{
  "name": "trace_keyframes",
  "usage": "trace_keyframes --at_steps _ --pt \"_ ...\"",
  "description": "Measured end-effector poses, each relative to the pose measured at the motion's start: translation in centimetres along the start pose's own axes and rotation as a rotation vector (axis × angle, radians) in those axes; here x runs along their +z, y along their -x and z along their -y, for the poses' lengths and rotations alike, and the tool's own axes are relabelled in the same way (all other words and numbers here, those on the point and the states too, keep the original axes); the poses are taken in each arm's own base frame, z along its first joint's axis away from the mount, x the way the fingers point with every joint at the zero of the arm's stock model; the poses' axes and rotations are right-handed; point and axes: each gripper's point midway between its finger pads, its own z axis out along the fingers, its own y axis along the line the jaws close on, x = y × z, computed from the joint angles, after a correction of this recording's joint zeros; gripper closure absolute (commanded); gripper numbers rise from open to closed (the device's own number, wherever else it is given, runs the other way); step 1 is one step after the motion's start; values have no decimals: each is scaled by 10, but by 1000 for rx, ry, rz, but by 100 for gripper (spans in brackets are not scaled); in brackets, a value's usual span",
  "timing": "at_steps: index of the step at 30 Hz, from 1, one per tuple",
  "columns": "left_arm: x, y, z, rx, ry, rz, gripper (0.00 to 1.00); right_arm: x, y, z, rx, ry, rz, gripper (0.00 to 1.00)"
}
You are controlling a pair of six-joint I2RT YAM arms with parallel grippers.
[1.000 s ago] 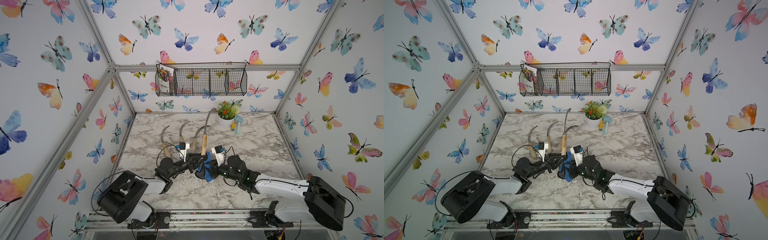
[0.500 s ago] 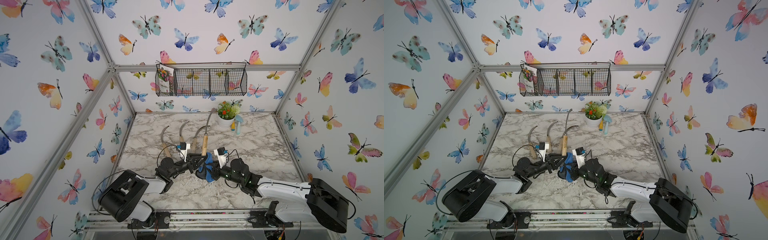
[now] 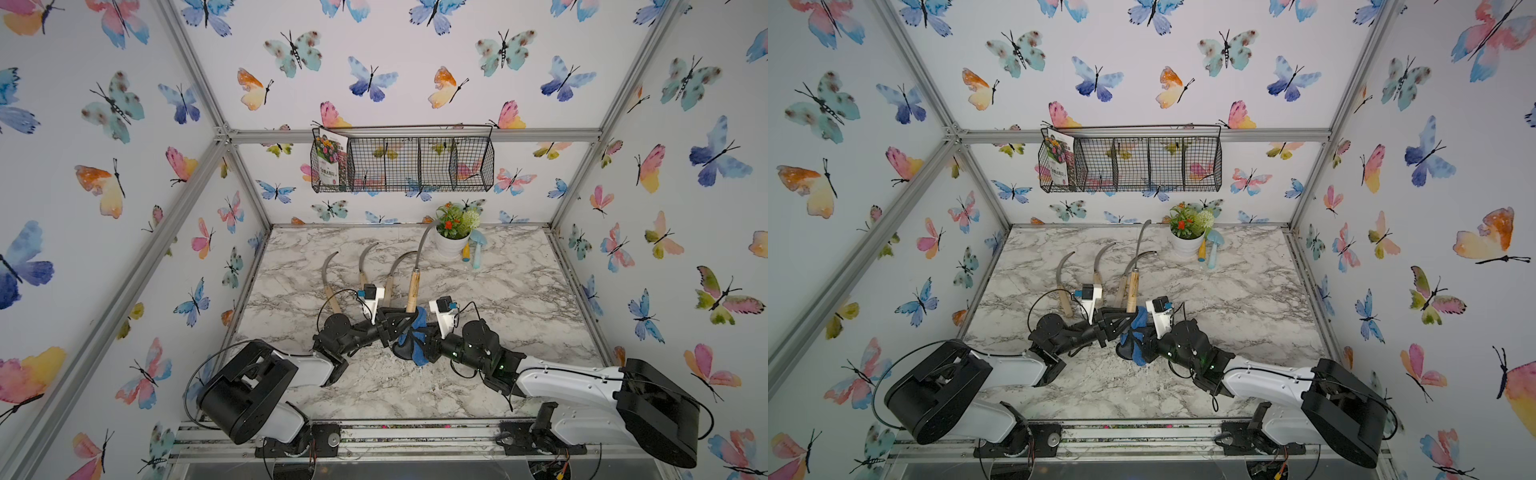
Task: Wipe small sickles with rags
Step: Wipe the small sickle.
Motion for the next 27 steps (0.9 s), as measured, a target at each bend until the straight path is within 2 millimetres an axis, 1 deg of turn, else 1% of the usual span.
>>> trace_keyframes --at_steps 6,9,12,14,16,17,18,20,21,22,23,24,27 --pt "4 1 1 20 0 -11 100 -5 4 4 9 -29 23 98" --pt "6 0 2 34 2 -21 100 -6 3 6 18 -37 27 98" --pt "9 -8 3 39 4 -51 100 -15 -4 12 30 -52 32 98" --pt "13 -13 3 47 7 -78 100 -23 -3 18 48 -65 44 98" --pt "19 -12 3 67 13 -92 100 -32 3 31 79 -80 66 98" --pt "22 -12 4 77 16 -99 100 -38 8 45 110 -97 89 98" --pt "25 -14 4 86 24 -111 100 -47 16 62 146 -121 123 98" --pt "27 -22 5 96 38 -143 100 -63 29 95 216 -165 187 98" --pt "28 -28 5 101 49 -162 100 -72 33 113 249 -198 215 98" --pt "29 -32 5 107 59 -174 100 -77 33 123 272 -211 224 98" --pt "29 -37 4 115 73 -192 100 -80 31 129 293 -213 221 98" --pt "30 -40 3 123 86 -204 100 -80 28 130 310 -202 211 98" --pt "33 -49 1 157 119 -239 100 -72 18 125 351 -128 159 98"
